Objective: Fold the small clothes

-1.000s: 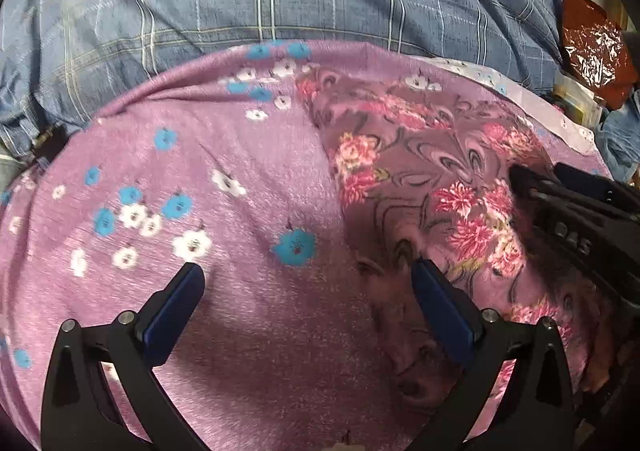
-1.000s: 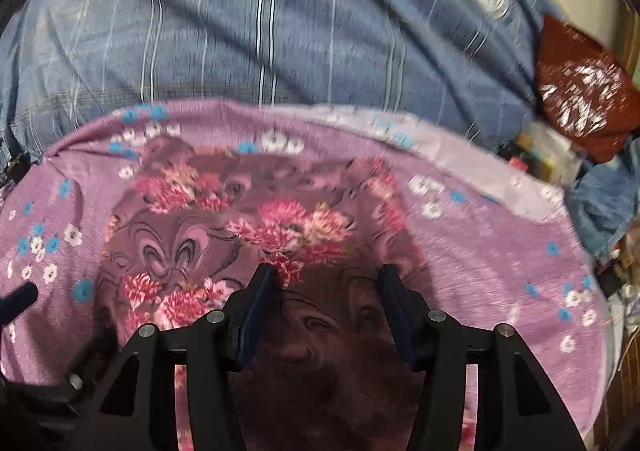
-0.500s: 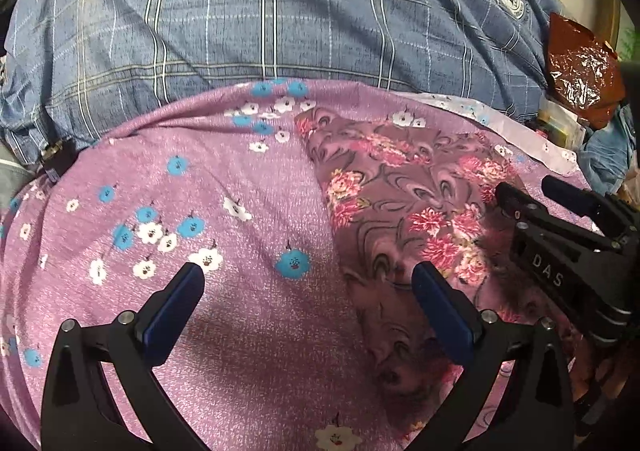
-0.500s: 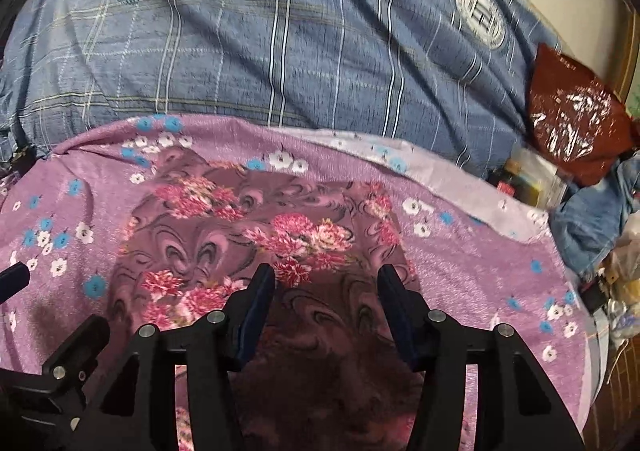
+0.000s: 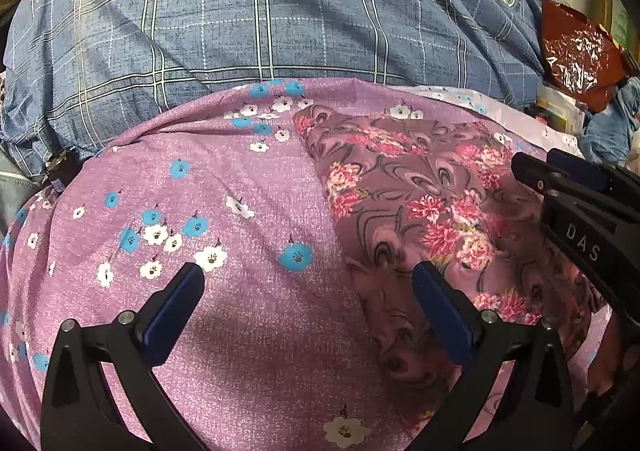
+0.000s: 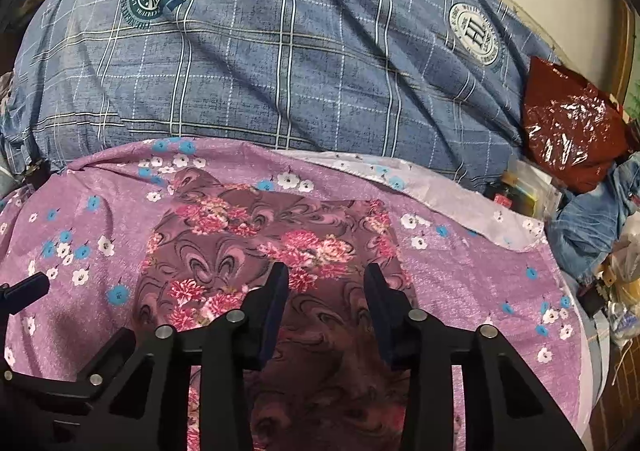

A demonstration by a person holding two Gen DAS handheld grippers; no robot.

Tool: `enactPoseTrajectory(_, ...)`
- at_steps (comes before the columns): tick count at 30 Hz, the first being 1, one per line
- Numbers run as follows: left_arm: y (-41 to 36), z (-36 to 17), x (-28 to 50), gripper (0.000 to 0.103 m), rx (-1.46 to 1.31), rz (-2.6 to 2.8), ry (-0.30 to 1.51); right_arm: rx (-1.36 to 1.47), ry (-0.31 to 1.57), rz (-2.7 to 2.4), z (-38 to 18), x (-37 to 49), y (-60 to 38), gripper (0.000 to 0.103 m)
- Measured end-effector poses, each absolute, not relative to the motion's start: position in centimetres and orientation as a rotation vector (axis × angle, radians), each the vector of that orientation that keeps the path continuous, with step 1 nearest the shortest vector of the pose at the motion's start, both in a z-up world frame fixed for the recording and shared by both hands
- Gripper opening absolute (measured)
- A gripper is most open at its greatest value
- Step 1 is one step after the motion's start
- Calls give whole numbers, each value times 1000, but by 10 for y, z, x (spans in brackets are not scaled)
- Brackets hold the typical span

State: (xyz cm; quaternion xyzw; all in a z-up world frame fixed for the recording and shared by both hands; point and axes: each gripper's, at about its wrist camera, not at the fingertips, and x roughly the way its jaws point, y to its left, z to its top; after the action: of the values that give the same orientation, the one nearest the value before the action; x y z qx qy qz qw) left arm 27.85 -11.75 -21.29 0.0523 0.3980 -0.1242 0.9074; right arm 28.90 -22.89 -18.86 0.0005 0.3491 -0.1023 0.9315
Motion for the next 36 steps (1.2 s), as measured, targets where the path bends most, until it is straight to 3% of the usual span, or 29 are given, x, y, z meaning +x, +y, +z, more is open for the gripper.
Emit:
enactPoseTrajectory(7, -122, -221, 279, 103, 148, -246, 835, -2, 739, -201, -195, 290, -229, 35)
enactPoseTrajectory(12, -125, -232, 282, 103, 167, -239, 865, 26, 868, -157, -225, 303, -234, 36)
enactPoseTrajectory(26, -114, -207, 269, 103, 152, -224, 791, 33, 762, -226, -195, 240, -258, 35)
enactPoseTrajectory(32, -115, -202, 257, 103, 153, -244, 780, 33, 924, -176, -233, 230, -252, 34)
enactPoseTrajectory(36, -119, -210, 250, 103, 199, -253, 789, 74, 926, -195, -232, 228, -253, 34)
